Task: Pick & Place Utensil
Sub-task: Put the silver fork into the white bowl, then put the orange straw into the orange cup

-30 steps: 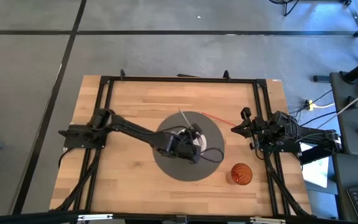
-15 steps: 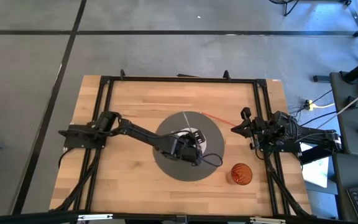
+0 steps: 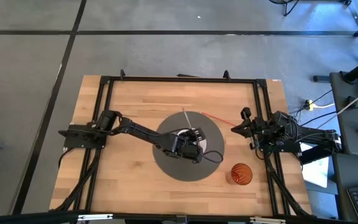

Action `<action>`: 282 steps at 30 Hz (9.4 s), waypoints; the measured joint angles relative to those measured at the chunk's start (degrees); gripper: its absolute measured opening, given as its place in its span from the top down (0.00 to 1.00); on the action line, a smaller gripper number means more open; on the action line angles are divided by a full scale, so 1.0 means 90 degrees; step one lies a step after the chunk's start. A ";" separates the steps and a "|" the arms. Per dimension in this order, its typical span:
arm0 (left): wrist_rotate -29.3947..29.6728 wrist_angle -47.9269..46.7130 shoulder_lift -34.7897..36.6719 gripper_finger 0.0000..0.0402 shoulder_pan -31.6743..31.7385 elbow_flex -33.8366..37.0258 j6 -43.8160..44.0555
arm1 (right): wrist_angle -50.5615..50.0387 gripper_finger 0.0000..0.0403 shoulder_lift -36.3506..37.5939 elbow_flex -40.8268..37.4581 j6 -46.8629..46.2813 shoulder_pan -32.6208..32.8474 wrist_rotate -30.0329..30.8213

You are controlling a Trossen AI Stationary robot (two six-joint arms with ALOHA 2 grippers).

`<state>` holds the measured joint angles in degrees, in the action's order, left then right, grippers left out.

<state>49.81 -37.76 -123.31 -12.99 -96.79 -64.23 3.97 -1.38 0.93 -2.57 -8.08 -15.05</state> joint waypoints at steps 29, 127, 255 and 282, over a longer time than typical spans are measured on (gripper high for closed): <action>-0.1641 -0.3519 0.0021 0.99 -0.0421 -0.2405 0.7612 | 0.0000 0.94 -0.0001 0.0000 -0.0005 0.0000 0.0000; 0.1582 -0.3386 -0.2100 0.81 -0.0336 -0.3027 -0.0760 | 0.0000 0.94 0.0001 0.0000 0.0000 0.0001 0.0049; -0.4817 0.7895 1.0506 0.99 0.2373 1.0309 0.5741 | -0.5645 0.99 -0.6624 0.6195 0.0281 -0.1782 0.2873; -0.4783 0.7788 1.0506 0.99 0.2373 1.0309 0.5724 | -0.6363 0.39 -1.0527 0.7329 0.1047 -0.2320 0.0846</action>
<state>6.76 32.34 -28.75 8.36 -4.01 -12.71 -53.30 -96.12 66.89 6.86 -28.96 -7.44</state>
